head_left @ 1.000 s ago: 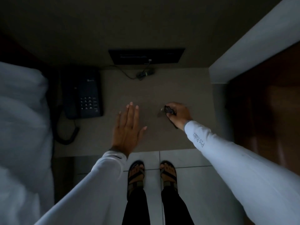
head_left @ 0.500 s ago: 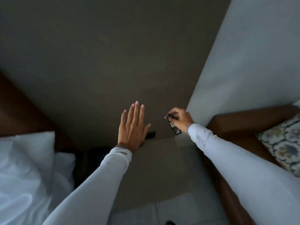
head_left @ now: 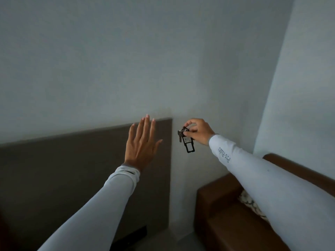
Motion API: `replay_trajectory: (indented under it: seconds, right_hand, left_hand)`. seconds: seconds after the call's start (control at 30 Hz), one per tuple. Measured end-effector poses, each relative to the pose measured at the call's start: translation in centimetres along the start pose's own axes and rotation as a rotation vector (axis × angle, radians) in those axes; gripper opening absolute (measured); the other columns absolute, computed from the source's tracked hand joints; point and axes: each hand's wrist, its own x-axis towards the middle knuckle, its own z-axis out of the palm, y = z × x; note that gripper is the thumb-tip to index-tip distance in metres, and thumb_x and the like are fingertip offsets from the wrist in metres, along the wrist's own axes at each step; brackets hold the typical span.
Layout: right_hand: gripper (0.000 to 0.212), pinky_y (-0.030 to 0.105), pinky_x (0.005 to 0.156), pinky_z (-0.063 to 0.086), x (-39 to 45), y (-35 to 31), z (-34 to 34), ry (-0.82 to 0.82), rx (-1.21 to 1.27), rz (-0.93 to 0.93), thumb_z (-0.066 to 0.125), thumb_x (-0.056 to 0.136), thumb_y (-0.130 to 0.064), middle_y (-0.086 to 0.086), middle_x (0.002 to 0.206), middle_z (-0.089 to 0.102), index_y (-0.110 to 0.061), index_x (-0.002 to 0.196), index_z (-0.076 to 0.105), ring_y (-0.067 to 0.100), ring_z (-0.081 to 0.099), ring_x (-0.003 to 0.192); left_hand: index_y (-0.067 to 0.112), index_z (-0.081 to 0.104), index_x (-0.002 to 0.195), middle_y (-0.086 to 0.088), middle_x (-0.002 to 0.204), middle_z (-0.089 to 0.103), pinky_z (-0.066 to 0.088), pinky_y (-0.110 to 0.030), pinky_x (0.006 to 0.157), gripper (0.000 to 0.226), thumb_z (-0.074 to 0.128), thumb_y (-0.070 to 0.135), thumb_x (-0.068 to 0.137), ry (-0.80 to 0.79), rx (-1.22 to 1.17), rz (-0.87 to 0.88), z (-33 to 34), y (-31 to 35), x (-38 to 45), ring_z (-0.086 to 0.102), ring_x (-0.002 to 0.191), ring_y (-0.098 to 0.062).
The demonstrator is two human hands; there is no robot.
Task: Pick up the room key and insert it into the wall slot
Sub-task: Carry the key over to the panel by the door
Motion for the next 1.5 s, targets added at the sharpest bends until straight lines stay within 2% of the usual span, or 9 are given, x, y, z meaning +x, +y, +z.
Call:
replay_trajectory:
  seconds: [0.2,0.33,0.47,0.87,1.07,1.17,1.23,1.37,1.5]
  right_hand:
    - [0.020,0.033,0.091,0.051,-4.1,-2.2,-9.7,0.206,-0.085,0.010,0.073,0.083,-0.009,0.018,0.087,0.079,-0.008,0.101,0.065,0.022,0.066,0.077]
    - [0.014,0.032,0.089,0.050,-9.0,-2.0,-16.8,0.349,-0.145,0.038,0.073,0.082,-0.010,0.013,0.092,0.078,-0.009,0.095,0.067,0.024,0.070,0.087]
    - [0.010,0.036,0.090,0.048,-15.4,-0.8,-24.1,0.497,-0.184,0.109,0.070,0.083,-0.011,0.013,0.092,0.077,-0.016,0.092,0.068,0.028,0.069,0.095]
    - [0.007,0.013,0.067,0.045,-42.5,2.0,-43.8,0.882,-0.256,0.306,0.069,0.086,-0.010,0.014,0.088,0.079,-0.011,0.092,0.071,0.019,0.070,0.083]
    - [0.007,0.024,0.076,0.047,-55.2,3.2,-52.5,1.009,-0.339,0.388,0.068,0.087,-0.012,0.015,0.090,0.079,-0.012,0.093,0.072,0.022,0.069,0.083]
    - [0.008,0.043,0.088,0.057,-60.0,4.4,-55.6,1.048,-0.308,0.423,0.067,0.087,-0.009,0.019,0.093,0.077,-0.008,0.095,0.070,0.033,0.072,0.091]
    - [0.008,0.046,0.085,0.059,-62.5,5.3,-57.8,1.076,-0.284,0.437,0.067,0.087,-0.007,0.019,0.093,0.076,-0.006,0.095,0.069,0.036,0.072,0.090]
    - [0.008,0.020,0.056,0.049,-66.2,7.8,-62.2,1.123,-0.360,0.454,0.068,0.086,-0.007,0.012,0.085,0.071,-0.009,0.093,0.071,0.020,0.065,0.072]
    - [0.008,0.023,0.067,0.046,-68.6,11.5,-67.2,1.133,-0.434,0.473,0.070,0.086,-0.010,0.008,0.083,0.070,-0.010,0.093,0.072,0.022,0.065,0.080]
  left_hand:
    - [0.005,0.030,0.160,-0.023,0.167,0.033,0.039,-0.058,0.121,0.075,0.041,0.053,0.105,0.108,-0.096,0.095,-3.6,5.7,5.3,0.035,0.154,-0.035]
    - [0.005,0.023,0.162,-0.022,0.170,0.027,0.034,-0.059,0.123,0.077,0.036,0.055,0.105,0.128,-0.211,0.169,-5.8,11.9,7.6,0.029,0.156,-0.036]
    - [0.006,0.025,0.162,-0.020,0.170,0.028,0.035,-0.058,0.122,0.076,0.035,0.055,0.105,0.184,-0.309,0.244,-9.1,19.8,8.8,0.030,0.156,-0.034]
    - [0.006,0.024,0.162,-0.020,0.170,0.027,0.037,-0.060,0.121,0.077,0.035,0.056,0.105,0.307,-0.564,0.490,-24.1,47.9,5.0,0.032,0.155,-0.035]
    - [0.007,0.021,0.163,-0.020,0.171,0.025,0.035,-0.059,0.122,0.077,0.034,0.057,0.106,0.317,-0.704,0.558,-31.7,61.5,1.6,0.030,0.156,-0.035]
    - [0.007,0.021,0.163,-0.021,0.171,0.024,0.034,-0.059,0.123,0.076,0.030,0.057,0.106,0.314,-0.732,0.604,-33.9,66.9,0.3,0.029,0.156,-0.035]
    - [0.007,0.021,0.163,-0.021,0.171,0.024,0.034,-0.060,0.123,0.076,0.029,0.057,0.106,0.315,-0.745,0.633,-35.0,70.4,0.1,0.029,0.156,-0.035]
    - [0.008,0.022,0.163,-0.021,0.171,0.024,0.034,-0.060,0.122,0.077,0.025,0.059,0.106,0.328,-0.758,0.686,-36.5,77.1,0.1,0.029,0.156,-0.036]
    - [0.007,0.025,0.162,-0.021,0.170,0.027,0.036,-0.060,0.121,0.076,0.031,0.058,0.106,0.350,-0.783,0.681,-36.6,84.2,0.9,0.032,0.155,-0.036]
